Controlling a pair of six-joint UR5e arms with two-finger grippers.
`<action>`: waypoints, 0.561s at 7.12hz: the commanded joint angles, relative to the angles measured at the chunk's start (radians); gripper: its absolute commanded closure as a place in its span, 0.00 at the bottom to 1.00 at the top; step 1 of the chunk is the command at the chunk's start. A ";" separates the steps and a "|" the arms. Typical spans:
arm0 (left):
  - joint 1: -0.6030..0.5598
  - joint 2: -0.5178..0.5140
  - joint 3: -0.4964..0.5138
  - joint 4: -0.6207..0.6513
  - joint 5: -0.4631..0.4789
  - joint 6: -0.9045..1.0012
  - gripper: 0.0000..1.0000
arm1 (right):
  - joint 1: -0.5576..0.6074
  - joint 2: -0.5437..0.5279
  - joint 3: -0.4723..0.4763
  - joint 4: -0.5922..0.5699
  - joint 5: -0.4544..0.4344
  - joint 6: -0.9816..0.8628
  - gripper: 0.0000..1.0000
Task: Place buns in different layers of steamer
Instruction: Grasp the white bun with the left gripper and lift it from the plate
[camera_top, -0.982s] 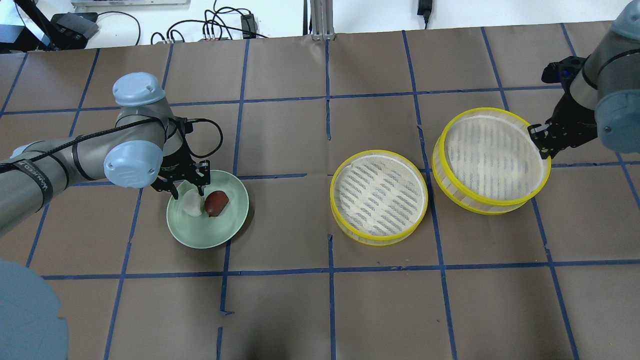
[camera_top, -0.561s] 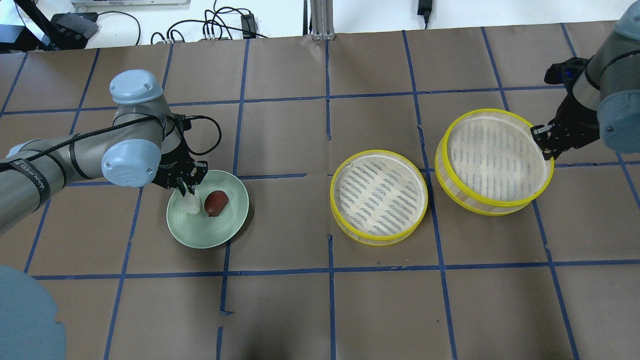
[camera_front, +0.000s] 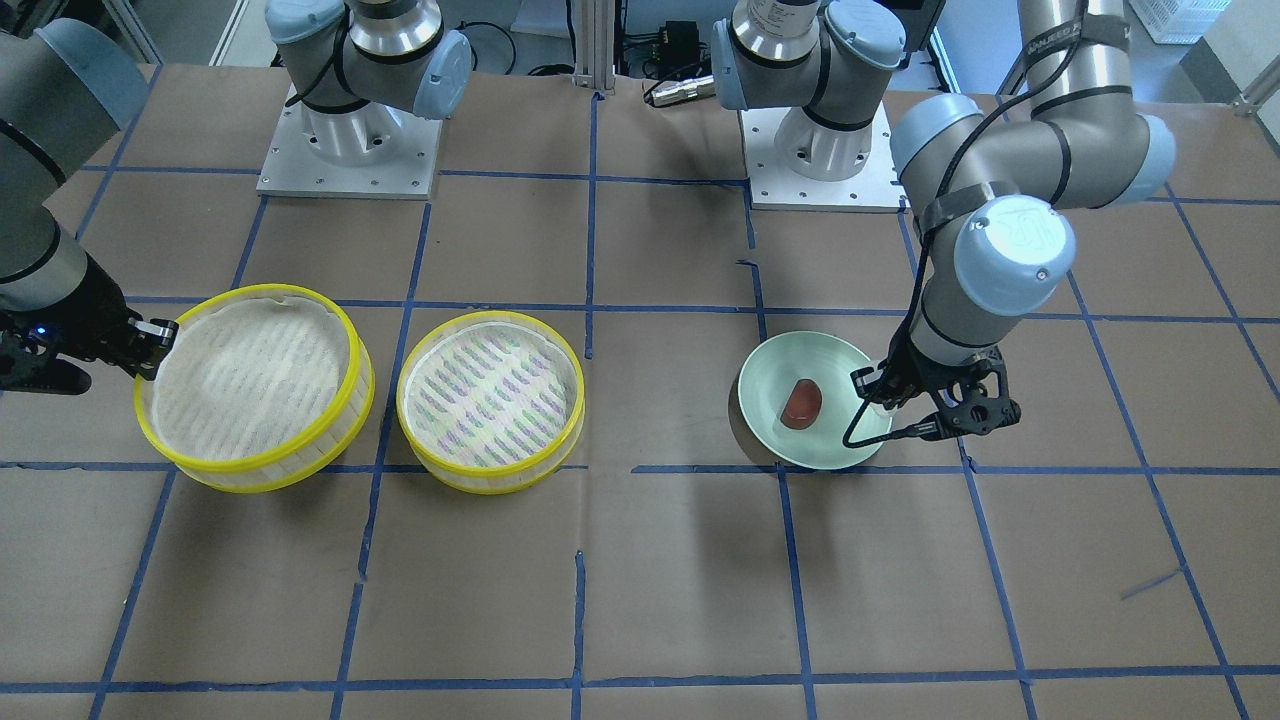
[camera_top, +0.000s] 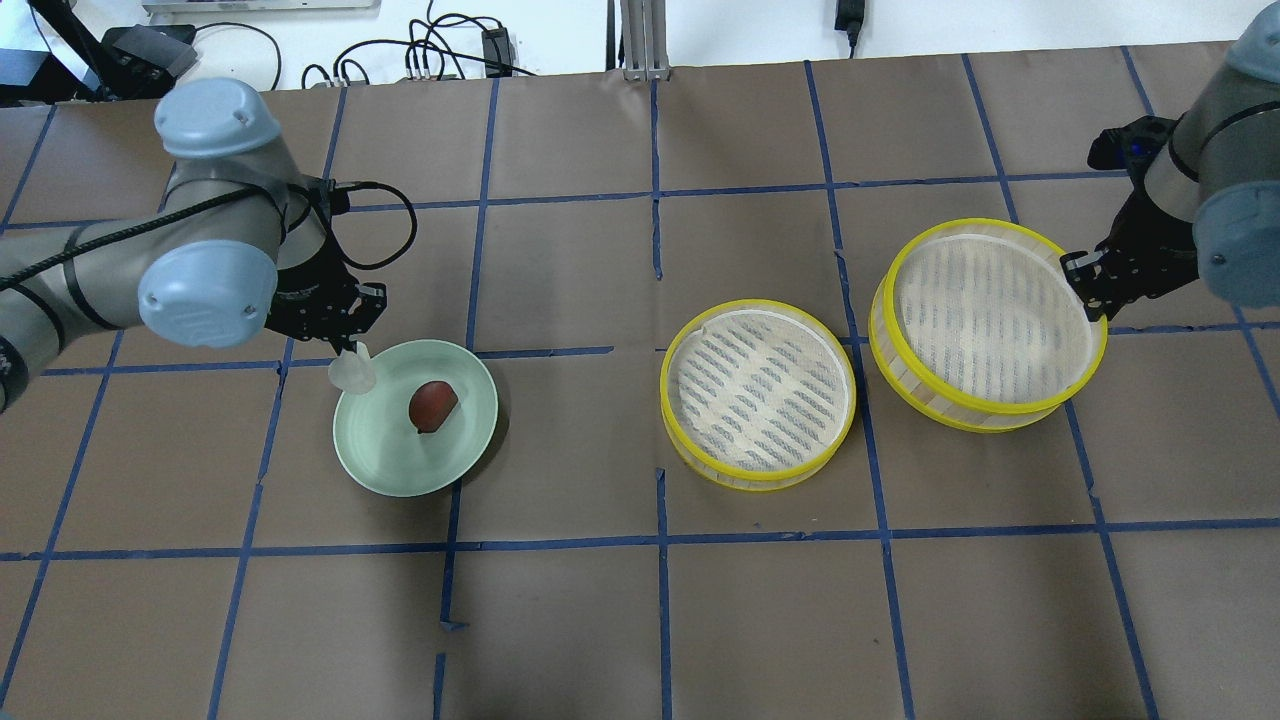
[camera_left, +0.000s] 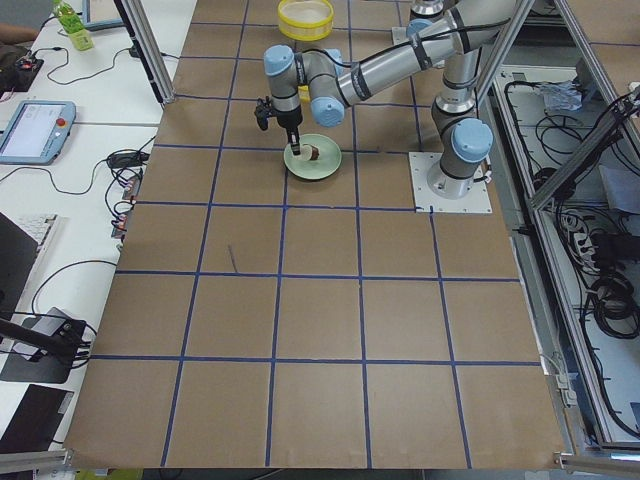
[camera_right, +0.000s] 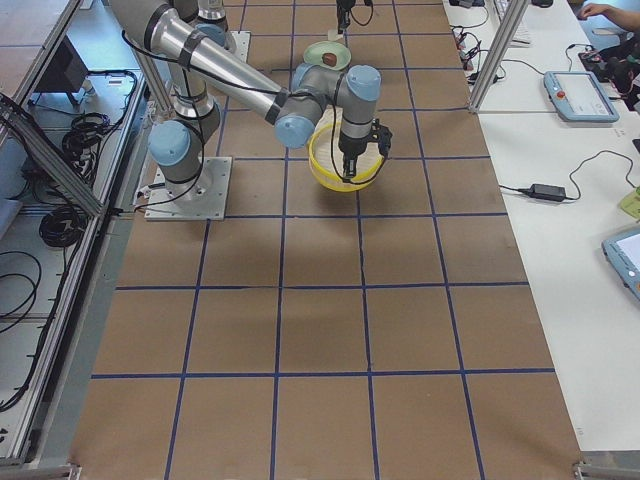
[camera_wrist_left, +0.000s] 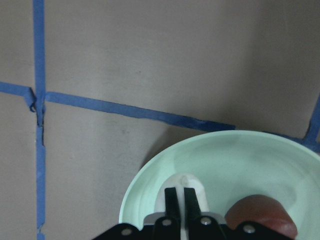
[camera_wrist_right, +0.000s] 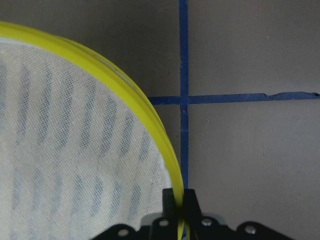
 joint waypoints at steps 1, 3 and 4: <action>-0.030 0.081 0.160 -0.234 -0.017 -0.092 1.00 | 0.000 0.000 0.001 0.001 0.000 0.001 0.92; -0.166 0.066 0.195 -0.233 -0.089 -0.326 1.00 | 0.000 0.000 0.001 0.001 -0.002 0.001 0.93; -0.236 0.046 0.195 -0.177 -0.094 -0.427 1.00 | 0.000 0.000 0.001 0.001 -0.002 0.001 0.93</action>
